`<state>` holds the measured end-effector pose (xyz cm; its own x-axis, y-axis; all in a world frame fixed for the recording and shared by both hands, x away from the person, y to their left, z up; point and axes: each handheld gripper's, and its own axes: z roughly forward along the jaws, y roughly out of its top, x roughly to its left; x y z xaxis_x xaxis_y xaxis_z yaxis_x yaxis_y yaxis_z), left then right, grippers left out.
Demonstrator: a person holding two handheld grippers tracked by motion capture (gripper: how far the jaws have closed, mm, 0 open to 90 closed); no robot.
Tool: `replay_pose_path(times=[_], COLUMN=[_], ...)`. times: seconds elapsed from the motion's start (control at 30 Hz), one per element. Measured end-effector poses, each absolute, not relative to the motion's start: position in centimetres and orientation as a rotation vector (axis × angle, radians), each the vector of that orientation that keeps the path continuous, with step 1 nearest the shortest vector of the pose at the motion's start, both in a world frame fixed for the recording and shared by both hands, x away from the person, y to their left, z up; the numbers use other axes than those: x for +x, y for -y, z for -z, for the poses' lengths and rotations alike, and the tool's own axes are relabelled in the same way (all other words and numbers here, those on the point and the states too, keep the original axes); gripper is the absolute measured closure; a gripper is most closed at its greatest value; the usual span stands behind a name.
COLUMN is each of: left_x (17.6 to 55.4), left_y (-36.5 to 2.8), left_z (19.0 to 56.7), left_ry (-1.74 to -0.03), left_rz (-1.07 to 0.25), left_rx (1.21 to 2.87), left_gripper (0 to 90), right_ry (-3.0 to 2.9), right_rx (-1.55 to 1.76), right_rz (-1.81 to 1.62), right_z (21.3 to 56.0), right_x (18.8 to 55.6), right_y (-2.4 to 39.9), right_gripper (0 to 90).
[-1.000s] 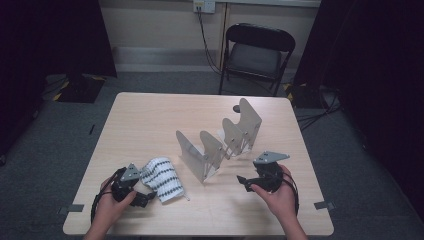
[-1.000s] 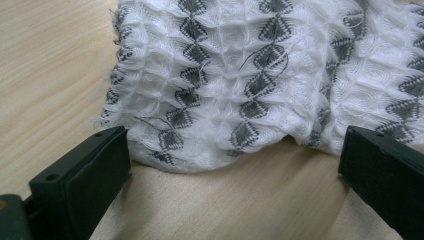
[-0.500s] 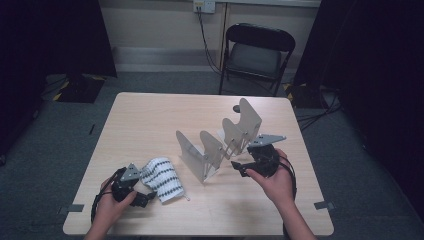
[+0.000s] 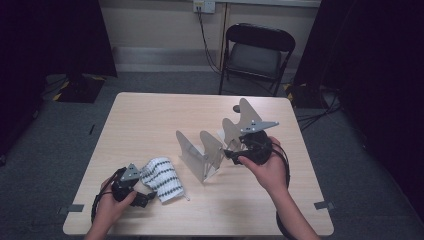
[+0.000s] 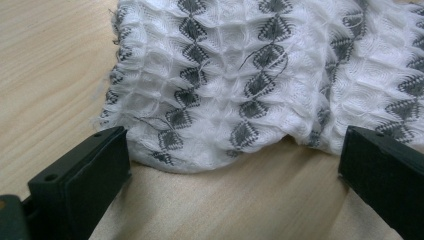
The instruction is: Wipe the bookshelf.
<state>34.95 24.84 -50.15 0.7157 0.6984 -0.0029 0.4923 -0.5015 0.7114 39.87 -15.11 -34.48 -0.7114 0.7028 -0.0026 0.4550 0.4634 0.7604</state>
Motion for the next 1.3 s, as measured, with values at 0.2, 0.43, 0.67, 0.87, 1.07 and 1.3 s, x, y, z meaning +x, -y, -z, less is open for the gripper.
replay_pose_path(times=[0.2, 0.43, 0.67, 0.87, 1.07, 1.3], left_x=[34.9, 34.9, 34.9, 34.9, 34.9, 35.0], left_y=[-24.8, -24.8, -24.8, -24.8, -24.8, -24.8], left_z=[50.2, 50.2, 50.2, 50.2, 50.2, 50.2], left_ry=[-0.905, -0.908, -0.907, -0.901, -0.909, -0.898], left_rz=[-0.37, -0.367, -0.368, -0.369, -0.365, -0.364], left_rx=[2.196, 2.193, 2.195, 2.204, 2.193, 2.204], left_gripper=[0.0, 0.0, 0.0, 0.0, 0.0, 0.0], right_ry=[-2.403, -2.412, -2.434, -2.448, -2.463, -2.48], right_rx=[0.975, 0.959, 0.942, 0.974, 0.99, 1.024], right_rz=[-1.1, -1.098, -1.078, -1.076, -1.071, -1.048], right_z=[33.8, 33.6, 34.1, 34.7, 35.4, 36.2], right_x=[40.6, 41.2, 42.0, 43.1, 44.0, 44.8], right_y=[14.0, 12.8, 11.5, 10.8, 10.2, 9.6], right_gripper=[27.2, 29.1, 34.1, 39.0, 46.4, 53.1])
